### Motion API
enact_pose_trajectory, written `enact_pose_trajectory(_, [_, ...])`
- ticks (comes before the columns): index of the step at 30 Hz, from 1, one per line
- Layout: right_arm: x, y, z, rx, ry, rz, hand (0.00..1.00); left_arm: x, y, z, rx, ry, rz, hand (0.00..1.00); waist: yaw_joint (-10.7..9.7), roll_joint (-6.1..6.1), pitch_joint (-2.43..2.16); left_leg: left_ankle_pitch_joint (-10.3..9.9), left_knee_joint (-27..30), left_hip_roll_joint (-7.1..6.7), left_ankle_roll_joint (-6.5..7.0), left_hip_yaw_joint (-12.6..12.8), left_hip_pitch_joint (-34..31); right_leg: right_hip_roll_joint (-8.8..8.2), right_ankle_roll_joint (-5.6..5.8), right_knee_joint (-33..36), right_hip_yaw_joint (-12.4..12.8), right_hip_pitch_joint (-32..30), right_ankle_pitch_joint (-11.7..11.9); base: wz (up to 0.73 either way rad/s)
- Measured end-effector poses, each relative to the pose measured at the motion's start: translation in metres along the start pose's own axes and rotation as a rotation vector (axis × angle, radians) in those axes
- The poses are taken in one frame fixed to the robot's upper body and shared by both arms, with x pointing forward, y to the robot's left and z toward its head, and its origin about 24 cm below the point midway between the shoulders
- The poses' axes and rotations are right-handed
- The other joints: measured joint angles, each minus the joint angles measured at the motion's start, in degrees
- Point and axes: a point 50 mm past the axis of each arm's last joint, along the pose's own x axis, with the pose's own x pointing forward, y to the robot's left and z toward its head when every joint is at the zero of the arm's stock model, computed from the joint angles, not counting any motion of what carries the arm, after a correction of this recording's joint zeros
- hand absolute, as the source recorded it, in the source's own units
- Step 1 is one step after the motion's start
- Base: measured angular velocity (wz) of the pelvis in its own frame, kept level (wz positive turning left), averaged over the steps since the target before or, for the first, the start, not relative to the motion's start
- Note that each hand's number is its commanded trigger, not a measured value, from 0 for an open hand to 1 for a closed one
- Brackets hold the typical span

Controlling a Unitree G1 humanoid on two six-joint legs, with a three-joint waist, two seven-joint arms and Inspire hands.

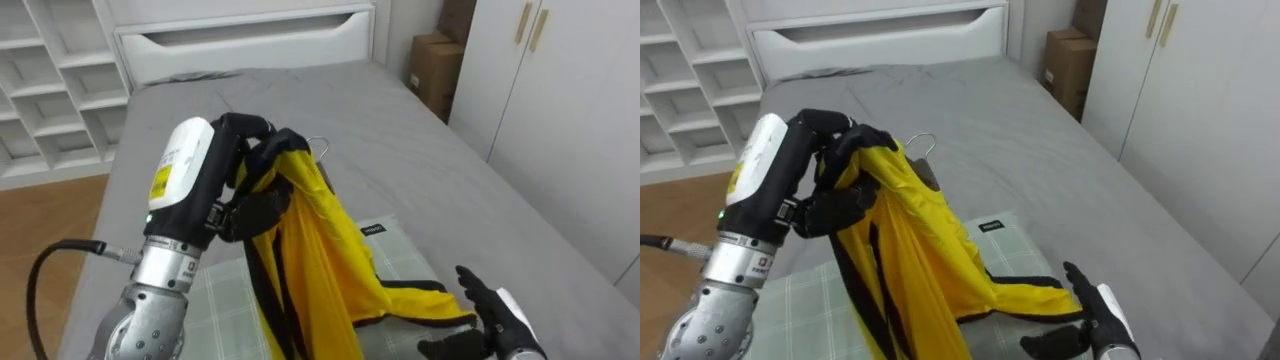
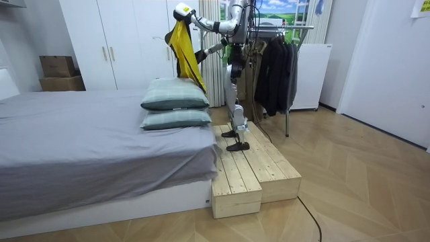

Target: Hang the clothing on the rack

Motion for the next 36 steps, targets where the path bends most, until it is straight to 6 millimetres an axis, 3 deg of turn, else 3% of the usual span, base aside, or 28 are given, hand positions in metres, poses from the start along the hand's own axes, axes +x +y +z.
enact_pose_trajectory(4, [0.000, -0.001, 0.001, -0.005, -0.004, 0.016, 0.00, 0.001, 0.003, 0.005, -0.002, -0.026, 0.004, 1.00, 0.8, 0.42, -0.24, 0.0, 0.1, 0.01, 0.00, 0.0, 0.0, 0.00, 0.00, 0.1, 0.0, 0.0, 0.0, 0.00])
enact_pose_trajectory(13, [0.005, -0.002, 0.033, -0.008, -0.130, 0.028, 0.00, 0.008, 0.014, 0.011, 0.011, -0.063, 0.035, 1.00, 0.8, 0.35, -0.19, 0.0, 0.0, 0.00, 0.00, 0.0, -0.1, 0.01, 0.01, 0.0, 0.1, -0.2, 0.0, 0.00])
enact_pose_trajectory(19, [0.005, 0.002, 0.039, 0.017, -0.157, 0.051, 0.00, 0.011, 0.016, 0.019, 0.033, -0.103, 0.025, 1.00, 0.8, 0.35, -0.17, 0.0, 0.1, -0.03, 0.01, -0.1, -0.2, -0.04, 0.06, -0.1, 0.0, -0.2, -0.1, 0.00])
enact_pose_trajectory(27, [0.005, 0.003, 0.062, 0.057, -0.248, 0.089, 0.00, 0.011, 0.015, 0.020, 0.082, -0.118, 0.014, 1.00, 0.7, 0.97, 0.27, 0.0, 0.0, -0.02, 0.00, 0.0, -0.4, 0.02, 0.02, 0.0, 0.3, -0.4, -0.1, -0.01])
enact_pose_trajectory(32, [0.001, 0.009, 0.082, 0.031, -0.339, 0.191, 0.00, 0.011, 0.015, 0.019, 0.155, -0.129, -0.035, 1.00, 1.2, 1.07, 0.28, 0.0, 0.0, 0.05, 0.00, 0.2, -0.8, 0.06, 0.01, 0.1, 0.4, -1.0, -0.1, -0.02])
enact_pose_trajectory(36, [-0.001, 0.019, 0.084, -0.008, -0.345, 0.300, 0.00, 0.013, 0.013, 0.020, 0.207, -0.142, -0.067, 1.00, 1.4, 1.06, 0.28, 0.0, 0.0, 0.01, 0.00, 0.3, -0.8, 0.01, 0.01, 0.1, 0.5, -1.0, -0.1, 0.00])
